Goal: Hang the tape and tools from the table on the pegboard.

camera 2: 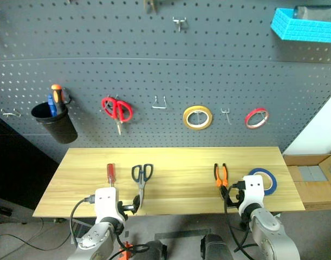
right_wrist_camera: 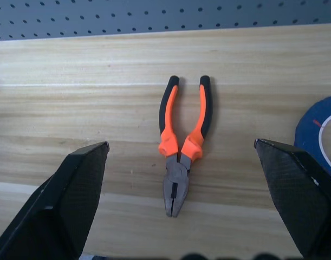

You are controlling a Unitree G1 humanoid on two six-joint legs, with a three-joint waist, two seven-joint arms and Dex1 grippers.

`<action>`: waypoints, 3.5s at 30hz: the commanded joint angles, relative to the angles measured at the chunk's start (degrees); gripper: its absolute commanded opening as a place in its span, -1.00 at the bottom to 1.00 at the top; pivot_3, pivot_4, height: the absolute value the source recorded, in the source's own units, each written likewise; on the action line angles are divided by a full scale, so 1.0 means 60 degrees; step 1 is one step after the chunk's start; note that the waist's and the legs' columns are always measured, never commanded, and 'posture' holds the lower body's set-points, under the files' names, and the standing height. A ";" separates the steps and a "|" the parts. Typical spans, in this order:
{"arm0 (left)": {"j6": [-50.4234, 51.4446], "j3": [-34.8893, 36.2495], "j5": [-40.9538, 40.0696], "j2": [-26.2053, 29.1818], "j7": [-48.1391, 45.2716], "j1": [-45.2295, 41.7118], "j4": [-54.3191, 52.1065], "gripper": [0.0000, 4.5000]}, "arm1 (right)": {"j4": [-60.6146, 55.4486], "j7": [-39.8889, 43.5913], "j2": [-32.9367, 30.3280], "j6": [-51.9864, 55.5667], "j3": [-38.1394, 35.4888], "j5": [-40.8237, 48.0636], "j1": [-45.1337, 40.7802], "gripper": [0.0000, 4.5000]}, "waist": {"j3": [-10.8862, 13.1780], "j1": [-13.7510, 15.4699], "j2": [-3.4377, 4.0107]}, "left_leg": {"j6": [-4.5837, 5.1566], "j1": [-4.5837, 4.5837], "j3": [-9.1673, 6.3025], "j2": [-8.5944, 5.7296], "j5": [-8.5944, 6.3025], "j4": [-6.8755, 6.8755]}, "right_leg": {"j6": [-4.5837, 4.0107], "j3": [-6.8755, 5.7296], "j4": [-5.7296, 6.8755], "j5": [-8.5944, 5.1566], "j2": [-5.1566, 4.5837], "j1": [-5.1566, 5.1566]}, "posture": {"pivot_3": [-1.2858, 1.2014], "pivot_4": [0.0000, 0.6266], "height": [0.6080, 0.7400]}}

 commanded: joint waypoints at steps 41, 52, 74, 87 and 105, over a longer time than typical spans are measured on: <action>-0.5204 -0.5443 0.0616 -0.0671 -0.7958 -0.8791 0.8086 0.98 | 0.7647 0.1612 -0.2722 -0.1002 -0.0692 -0.0884 -0.5096 1.00 | 0.1593 -0.0552 -0.0022 | 0.0010 -0.0174 0.0030 -0.0030 0.0001 0.0026 | 0.0105 0.0058 0.0022 0.0048 -0.0011 -0.0147 | -0.06 0.28 1.00; -0.4644 -0.5054 0.0442 -0.0686 -0.8194 -0.8833 0.7824 1.00 | 0.8825 0.2147 -0.2290 0.0097 -0.1305 -0.0091 -0.5914 0.12 | 0.1619 -0.0563 -0.0048 | 0.0010 -0.0169 0.0032 -0.0030 0.0001 0.0040 | 0.0132 0.0065 0.0023 0.0052 -0.0012 -0.0141 | -0.04 0.29 1.00; -0.2547 -0.4004 -0.0641 0.0992 -0.8285 -0.6396 0.3790 1.00 | 0.2366 0.1495 -0.2339 -0.2407 0.0482 -0.2215 -0.2103 -0.84 | 0.1518 -0.0548 0.0071 | -0.0048 -0.0232 0.0040 -0.0013 0.0030 0.0010 | 0.0119 0.0075 0.0127 0.0052 -0.0078 -0.0289 | -0.04 -0.25 1.00; 0.1324 -0.0898 -0.3081 0.1668 -0.5646 -0.4445 -0.1161 1.00 | 0.0944 -0.0063 -0.1837 -0.6328 0.2054 -0.4970 -0.2136 -0.84 | 0.0518 -0.0537 -0.0049 | -0.0069 -0.0189 0.0027 -0.0115 0.0070 0.0152 | 0.0202 0.0050 0.0124 0.0101 -0.0104 -0.0187 | 0.02 -0.71 1.00; 0.0535 -0.1191 -0.3180 0.1682 -0.4943 -0.5590 0.0001 1.00 | 0.7816 0.2031 -0.1753 -0.7519 0.0843 -0.2487 -0.6787 -0.84 | 0.0006 -0.0219 -0.0109 | -0.0049 -0.0007 -0.0017 -0.0143 0.0076 0.0123 | 0.0137 0.0046 0.0142 0.0086 -0.0104 0.0006 | 0.07 -0.80 1.00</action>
